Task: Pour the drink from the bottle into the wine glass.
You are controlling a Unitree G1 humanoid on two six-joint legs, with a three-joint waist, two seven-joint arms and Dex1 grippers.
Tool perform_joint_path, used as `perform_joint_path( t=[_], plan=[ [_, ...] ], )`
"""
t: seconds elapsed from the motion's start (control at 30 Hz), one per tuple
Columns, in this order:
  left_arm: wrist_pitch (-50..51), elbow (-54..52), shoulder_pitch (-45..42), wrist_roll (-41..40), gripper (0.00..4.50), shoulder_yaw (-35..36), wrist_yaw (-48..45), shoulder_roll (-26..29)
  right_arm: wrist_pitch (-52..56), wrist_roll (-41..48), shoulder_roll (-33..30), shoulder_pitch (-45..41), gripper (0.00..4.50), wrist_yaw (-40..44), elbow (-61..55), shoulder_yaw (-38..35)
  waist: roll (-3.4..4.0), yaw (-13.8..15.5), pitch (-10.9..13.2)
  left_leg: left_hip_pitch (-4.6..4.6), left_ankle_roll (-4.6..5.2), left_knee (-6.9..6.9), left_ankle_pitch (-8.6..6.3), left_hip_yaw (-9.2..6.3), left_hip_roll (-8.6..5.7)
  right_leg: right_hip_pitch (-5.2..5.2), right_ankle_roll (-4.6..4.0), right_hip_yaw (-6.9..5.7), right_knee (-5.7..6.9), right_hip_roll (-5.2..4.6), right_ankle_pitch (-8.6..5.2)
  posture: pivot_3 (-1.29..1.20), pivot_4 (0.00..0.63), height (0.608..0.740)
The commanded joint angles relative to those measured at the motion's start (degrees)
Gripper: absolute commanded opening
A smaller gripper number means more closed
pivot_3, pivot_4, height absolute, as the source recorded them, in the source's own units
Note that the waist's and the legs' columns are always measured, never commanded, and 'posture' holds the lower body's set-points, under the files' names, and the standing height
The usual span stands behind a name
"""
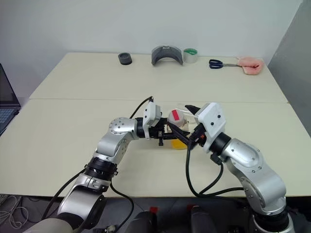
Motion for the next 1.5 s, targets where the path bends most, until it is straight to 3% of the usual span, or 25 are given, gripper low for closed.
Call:
perform_joint_path(
  t=[0.03, 0.4, 0.5, 0.63, 0.67, 0.87, 1.1, 1.27, 1.47, 1.5],
  plan=[
    [-1.71, -0.28, -1.61, -0.77, 1.71, 0.52, -0.43, -0.48, -0.36, -2.29, 0.92, -1.93, 3.84, -2.32, -1.5, 1.38, 0.0, 0.09, 0.0, -0.01, 0.0, 0.0, 0.0, 0.0, -0.02, 0.0, 0.0, 0.0, -0.01, -0.01, 0.0, 0.0, 0.15, 0.74],
    [-1.82, -0.34, -1.55, -0.76, 1.71, 0.46, -0.26, -0.5, -1.2, -6.19, 4.0, -2.52, 3.84, -4.47, 0.87, 3.58, 0.0, 0.06, 0.0, 0.0, 0.01, -0.01, 0.0, -0.01, -0.01, 0.0, 0.0, -0.02, -0.01, -0.01, 0.0, 0.0, 0.15, 0.74],
    [-1.7, -0.46, -1.51, -0.75, 1.71, 0.43, -0.17, -0.48, -1.15, -6.26, 4.35, -2.18, 3.28, -4.47, 0.75, 3.76, 0.0, 0.06, 0.0, 0.0, 0.01, -0.01, -0.01, -0.02, -0.02, 0.0, 0.0, -0.03, -0.01, -0.01, 0.0, 0.0, 0.15, 0.74],
    [-1.34, -0.76, -1.43, -0.87, 1.71, 0.36, -0.16, -0.5, -1.82, -5.93, 4.51, -1.81, 1.97, -3.7, 0.85, 3.65, 0.0, 0.04, 0.0, 0.0, 0.01, -0.01, -0.01, -0.02, -0.01, 0.0, 0.0, -0.03, 0.0, -0.01, 0.0, 0.0, 0.15, 0.74],
    [-1.31, -0.75, -1.44, -0.88, 1.71, 0.36, -0.16, -0.5, -1.96, -5.87, 4.42, -1.74, 1.88, -3.4, 0.94, 3.62, 0.0, 0.04, 0.0, 0.0, 0.01, 0.0, -0.01, -0.01, -0.01, 0.0, 0.0, -0.02, 0.0, -0.01, 0.0, 0.0, 0.15, 0.74],
    [-0.91, -0.78, -1.61, -1.05, 1.71, 0.35, -0.4, -0.46, -3.62, -4.06, 2.78, -1.96, 1.88, 1.29, 2.63, 3.31, 0.0, 0.04, 0.0, 0.0, 0.01, 0.0, -0.01, -0.01, -0.01, 0.0, 0.0, -0.02, 0.0, -0.01, 0.0, 0.0, 0.15, 0.74],
    [0.09, -1.56, -2.12, -1.38, 1.7, 0.03, -2.5, 0.01, -9.16, 3.77, -8.57, -6.97, 1.88, 24.04, 13.09, 0.73, 0.01, 0.01, 0.01, 0.01, 0.02, -0.01, -0.01, -0.01, -0.02, 0.02, 0.0, -0.06, -0.01, 0.0, 0.0, 0.0, 0.15, 0.74],
    [0.19, -1.84, -2.12, -1.32, 1.7, 0.36, -1.8, 0.22, -9.04, 5.55, -9.61, -9.08, 1.88, 25.64, 15.85, -0.03, 0.01, 0.01, 0.02, 0.01, 0.02, -0.02, -0.01, -0.06, 0.02, 0.02, -0.02, -0.09, 0.0, 0.03, -0.01, 0.0, 0.15, 0.74],
    [0.37, -2.6, -1.39, -1.33, 1.69, 0.33, -1.38, 0.46, -8.42, 5.77, -9.14, -8.31, 3.95, 24.31, 14.94, -0.23, 0.01, 0.03, 0.02, -0.01, 0.02, 0.01, -0.01, -0.02, -0.01, 0.01, -0.01, -0.06, 0.0, -0.02, 0.0, 0.0, 0.15, 0.74],
    [0.35, -2.61, -1.35, -1.31, 1.69, 0.29, -1.36, 0.47, -8.05, 6.02, -9.31, -8.28, 3.96, 24.29, 14.61, -0.31, 0.01, 0.03, 0.02, -0.01, 0.02, 0.01, -0.01, -0.02, -0.01, 0.01, -0.01, -0.06, 0.0, -0.01, 0.0, 0.0, 0.15, 0.74]
  ],
)
